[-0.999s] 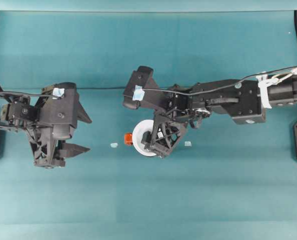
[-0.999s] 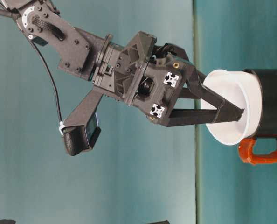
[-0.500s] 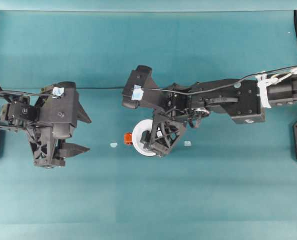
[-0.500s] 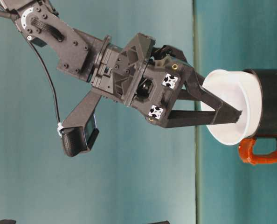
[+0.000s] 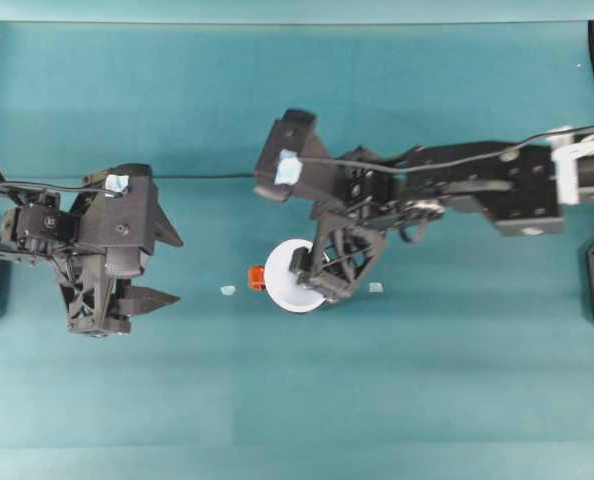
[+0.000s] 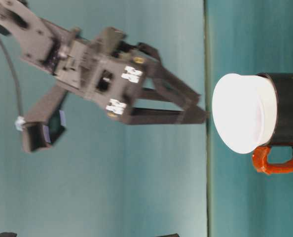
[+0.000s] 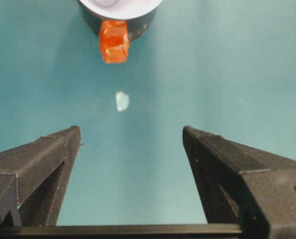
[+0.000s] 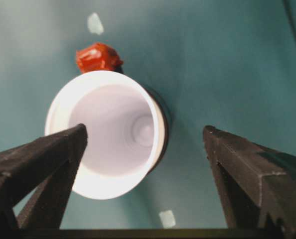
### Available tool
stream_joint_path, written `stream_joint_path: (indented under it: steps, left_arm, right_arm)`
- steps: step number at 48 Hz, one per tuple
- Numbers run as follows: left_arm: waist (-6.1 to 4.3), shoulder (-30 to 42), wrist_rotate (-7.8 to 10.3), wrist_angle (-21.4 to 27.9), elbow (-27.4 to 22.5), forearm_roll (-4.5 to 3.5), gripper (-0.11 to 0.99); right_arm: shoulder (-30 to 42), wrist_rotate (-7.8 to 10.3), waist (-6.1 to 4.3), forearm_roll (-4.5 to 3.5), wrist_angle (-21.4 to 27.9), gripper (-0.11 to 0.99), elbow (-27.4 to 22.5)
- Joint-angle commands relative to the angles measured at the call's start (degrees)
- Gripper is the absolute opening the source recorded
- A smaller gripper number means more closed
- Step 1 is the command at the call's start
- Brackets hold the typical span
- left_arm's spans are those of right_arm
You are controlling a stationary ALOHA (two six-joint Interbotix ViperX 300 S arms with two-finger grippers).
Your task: Put the paper cup into the moved red handle cup holder.
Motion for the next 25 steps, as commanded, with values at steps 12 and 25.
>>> stream_joint_path:
  steps: [12, 25]
  left_arm:
    - [0.0, -0.6, -0.09, -0.2, -0.5, 0.09, 0.9]
    - [-0.09, -0.6, -0.09, -0.2, -0.5, 0.18, 0.9]
  right_arm:
    - [-9.0, 0.09, 0.53, -0.18, 0.1, 0.73, 0.1]
    - [-9.1, 0.18, 0.7, -0.18, -0.1, 0.73, 0.1]
